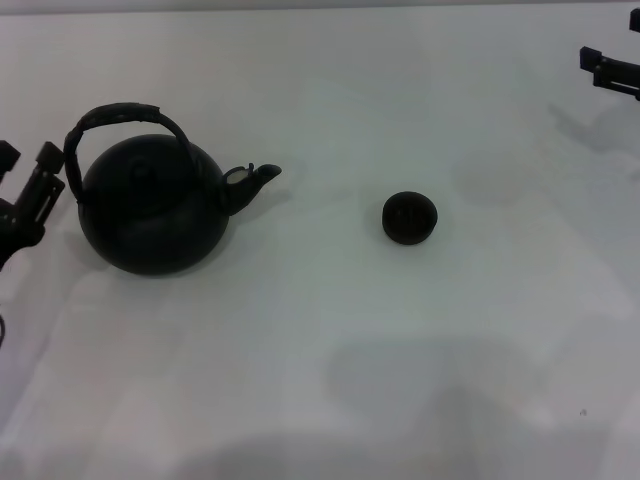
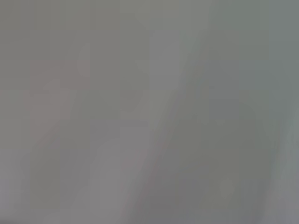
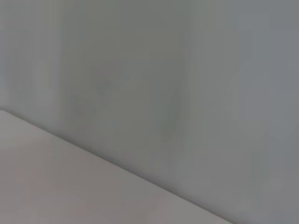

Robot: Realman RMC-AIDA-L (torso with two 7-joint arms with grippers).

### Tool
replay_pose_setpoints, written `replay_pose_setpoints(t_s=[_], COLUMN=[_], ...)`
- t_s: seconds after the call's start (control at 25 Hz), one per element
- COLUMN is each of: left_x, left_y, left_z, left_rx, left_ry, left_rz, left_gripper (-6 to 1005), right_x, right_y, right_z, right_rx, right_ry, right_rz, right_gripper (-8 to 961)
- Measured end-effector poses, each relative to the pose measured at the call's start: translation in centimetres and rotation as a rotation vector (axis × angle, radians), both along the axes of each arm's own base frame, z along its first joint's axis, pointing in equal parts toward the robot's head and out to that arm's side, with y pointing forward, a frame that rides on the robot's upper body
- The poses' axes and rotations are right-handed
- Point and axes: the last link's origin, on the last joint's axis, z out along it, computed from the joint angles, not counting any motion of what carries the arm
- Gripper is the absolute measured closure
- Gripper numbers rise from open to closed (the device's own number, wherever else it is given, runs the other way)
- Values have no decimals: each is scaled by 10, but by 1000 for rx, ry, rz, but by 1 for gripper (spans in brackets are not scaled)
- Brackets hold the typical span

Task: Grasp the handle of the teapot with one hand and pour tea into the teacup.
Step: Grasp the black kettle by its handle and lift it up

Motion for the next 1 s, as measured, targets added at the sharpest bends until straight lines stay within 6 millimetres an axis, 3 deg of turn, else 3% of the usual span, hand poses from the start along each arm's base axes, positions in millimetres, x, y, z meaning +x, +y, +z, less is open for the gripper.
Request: replay_pose_setpoints(t_s=[0.44, 1.0], left_x=[5, 6], left_y=[15, 16], left_z=[-21, -22], left_rx=[-136, -139], left_ry=[-13, -21], left_rz=[14, 19], left_gripper=[347, 365], right_x=[-4, 0], right_y=[0, -4], right_z=[-2, -1], right_rx=[-14, -7], right_ry=[6, 8], right_rz=[26, 10], right_gripper=[110, 113])
